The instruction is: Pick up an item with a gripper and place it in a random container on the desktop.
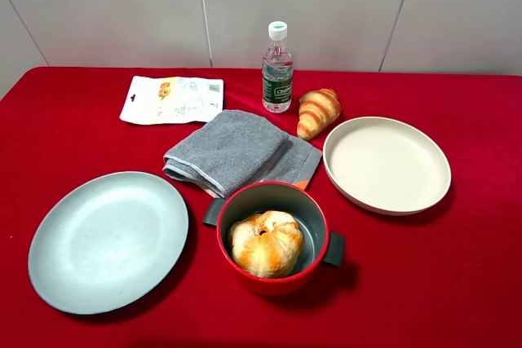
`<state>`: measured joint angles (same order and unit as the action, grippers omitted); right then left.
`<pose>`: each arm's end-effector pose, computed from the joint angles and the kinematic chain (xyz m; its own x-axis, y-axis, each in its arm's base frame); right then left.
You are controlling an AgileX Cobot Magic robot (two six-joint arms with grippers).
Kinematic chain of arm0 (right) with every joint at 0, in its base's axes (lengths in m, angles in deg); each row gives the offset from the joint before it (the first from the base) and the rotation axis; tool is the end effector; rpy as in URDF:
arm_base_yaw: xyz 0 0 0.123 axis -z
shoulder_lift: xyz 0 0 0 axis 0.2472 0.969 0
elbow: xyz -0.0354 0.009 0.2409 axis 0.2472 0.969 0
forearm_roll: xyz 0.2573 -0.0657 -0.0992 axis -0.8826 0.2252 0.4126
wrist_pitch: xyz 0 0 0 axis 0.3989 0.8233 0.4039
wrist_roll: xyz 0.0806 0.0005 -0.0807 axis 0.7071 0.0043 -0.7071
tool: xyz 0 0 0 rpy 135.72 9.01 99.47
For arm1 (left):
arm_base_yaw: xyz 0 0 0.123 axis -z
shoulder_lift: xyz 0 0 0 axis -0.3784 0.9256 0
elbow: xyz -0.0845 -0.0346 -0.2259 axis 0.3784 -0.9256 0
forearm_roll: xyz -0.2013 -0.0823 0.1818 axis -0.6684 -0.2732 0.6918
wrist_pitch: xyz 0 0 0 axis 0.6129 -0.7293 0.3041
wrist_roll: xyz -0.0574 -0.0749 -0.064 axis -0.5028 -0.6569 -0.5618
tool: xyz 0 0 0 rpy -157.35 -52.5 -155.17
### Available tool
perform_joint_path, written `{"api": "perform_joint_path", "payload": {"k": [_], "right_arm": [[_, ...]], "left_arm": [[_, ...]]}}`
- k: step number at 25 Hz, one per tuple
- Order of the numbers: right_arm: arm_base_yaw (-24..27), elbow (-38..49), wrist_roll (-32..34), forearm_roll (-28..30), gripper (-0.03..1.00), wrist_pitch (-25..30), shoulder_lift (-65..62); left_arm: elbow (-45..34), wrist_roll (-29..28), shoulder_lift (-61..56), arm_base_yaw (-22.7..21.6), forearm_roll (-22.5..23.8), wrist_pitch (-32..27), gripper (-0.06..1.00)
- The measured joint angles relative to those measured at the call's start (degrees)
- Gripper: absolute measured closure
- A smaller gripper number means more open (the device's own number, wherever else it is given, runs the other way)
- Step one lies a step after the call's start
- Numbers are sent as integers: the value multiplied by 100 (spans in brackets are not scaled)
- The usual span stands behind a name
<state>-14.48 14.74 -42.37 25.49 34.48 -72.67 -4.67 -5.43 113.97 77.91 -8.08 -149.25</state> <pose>0.0878 0.0015 0.2845 -0.4183 0.0065 -0.9083 -0.0109 0.9999 0.0122 0.1197 -0.1216 0.3202 -0.4630 0.5684 -0.6801 0.6678 0.7282 0.1540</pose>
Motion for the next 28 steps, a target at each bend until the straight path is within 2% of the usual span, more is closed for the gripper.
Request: {"api": "perform_joint_path", "payload": {"k": [3,9,12,19,23,28], "right_arm": [[0,0,0,0,27,0,0],[0,0,0,0,27,0,0],[0,0,0,0,27,0,0],[0,0,0,0,27,0,0],[0,0,0,0,27,0,0],[0,0,0,0,27,0,0]], "left_arm": [[-301,-96,-567,-440,21,-4,-4],[-752,-112,-1452,-1862,7,9,-4],[-964,-96,-1784,-2643,-203,9,-4],[-1658,-79,-2437,-4094,-761,101,-4],[-2055,-37,-2850,-4717,-1051,431,-4],[-2102,716,-3300,-5268,-1328,562,-4]]}}
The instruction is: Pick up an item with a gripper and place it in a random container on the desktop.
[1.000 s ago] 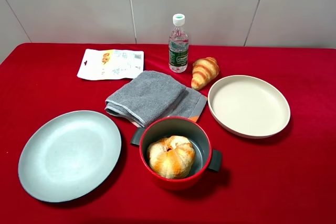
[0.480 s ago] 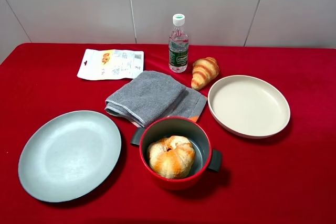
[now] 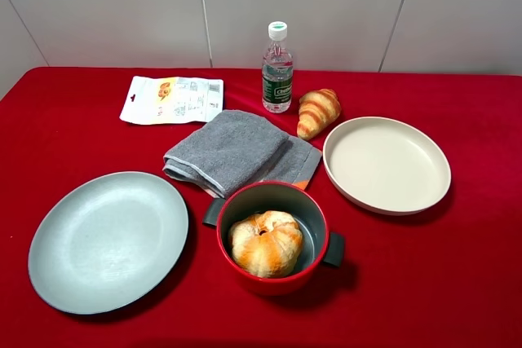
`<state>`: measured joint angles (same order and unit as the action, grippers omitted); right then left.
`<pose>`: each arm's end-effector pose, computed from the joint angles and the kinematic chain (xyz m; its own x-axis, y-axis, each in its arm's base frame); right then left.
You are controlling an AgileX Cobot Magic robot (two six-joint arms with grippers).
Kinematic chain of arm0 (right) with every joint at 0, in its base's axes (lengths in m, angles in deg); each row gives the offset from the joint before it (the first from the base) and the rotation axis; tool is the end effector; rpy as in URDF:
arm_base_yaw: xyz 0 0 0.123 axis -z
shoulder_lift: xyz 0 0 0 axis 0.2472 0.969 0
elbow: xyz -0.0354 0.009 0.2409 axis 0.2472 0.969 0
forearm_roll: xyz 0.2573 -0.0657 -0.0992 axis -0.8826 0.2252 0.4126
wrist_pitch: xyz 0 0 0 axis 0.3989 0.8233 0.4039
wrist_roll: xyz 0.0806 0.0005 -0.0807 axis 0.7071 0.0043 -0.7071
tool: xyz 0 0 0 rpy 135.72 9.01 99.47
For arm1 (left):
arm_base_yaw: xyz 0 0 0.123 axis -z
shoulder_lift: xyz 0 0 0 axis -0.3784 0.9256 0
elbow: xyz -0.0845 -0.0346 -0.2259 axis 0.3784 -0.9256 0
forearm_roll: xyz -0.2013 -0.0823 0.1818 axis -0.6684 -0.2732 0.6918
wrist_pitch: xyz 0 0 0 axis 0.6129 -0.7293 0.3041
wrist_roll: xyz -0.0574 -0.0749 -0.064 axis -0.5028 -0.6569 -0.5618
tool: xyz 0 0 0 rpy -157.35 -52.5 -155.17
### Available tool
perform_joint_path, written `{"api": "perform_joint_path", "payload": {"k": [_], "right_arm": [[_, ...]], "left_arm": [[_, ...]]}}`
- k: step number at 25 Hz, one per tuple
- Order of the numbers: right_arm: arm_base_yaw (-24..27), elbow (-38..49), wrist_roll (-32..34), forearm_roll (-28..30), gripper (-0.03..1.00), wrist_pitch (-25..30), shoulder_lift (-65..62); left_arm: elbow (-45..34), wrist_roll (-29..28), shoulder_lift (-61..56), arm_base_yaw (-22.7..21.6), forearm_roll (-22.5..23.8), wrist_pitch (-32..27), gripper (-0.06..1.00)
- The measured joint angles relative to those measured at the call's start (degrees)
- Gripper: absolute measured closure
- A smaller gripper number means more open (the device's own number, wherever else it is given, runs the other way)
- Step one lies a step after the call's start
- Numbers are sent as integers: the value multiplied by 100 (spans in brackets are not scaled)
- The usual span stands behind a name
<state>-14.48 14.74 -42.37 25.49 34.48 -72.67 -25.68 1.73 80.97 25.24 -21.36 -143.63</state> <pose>0.0878 0.0015 0.2845 -0.4183 0.0065 -0.9083 -0.0109 0.9999 0.0122 0.0965 0.0011 0.2748 -0.5187 -0.0017 -0.8549 -0.0087 1.0000 0.0033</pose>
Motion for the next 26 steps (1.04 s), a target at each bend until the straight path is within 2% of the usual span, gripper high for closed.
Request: {"api": "perform_joint_path", "payload": {"k": [4,26], "right_arm": [[0,0,0,0,27,0,0],[0,0,0,0,27,0,0]], "left_arm": [[-19,202,-354,-150,-78,10,-4],[-19,238,-417,-150,-68,10,-4]]}}
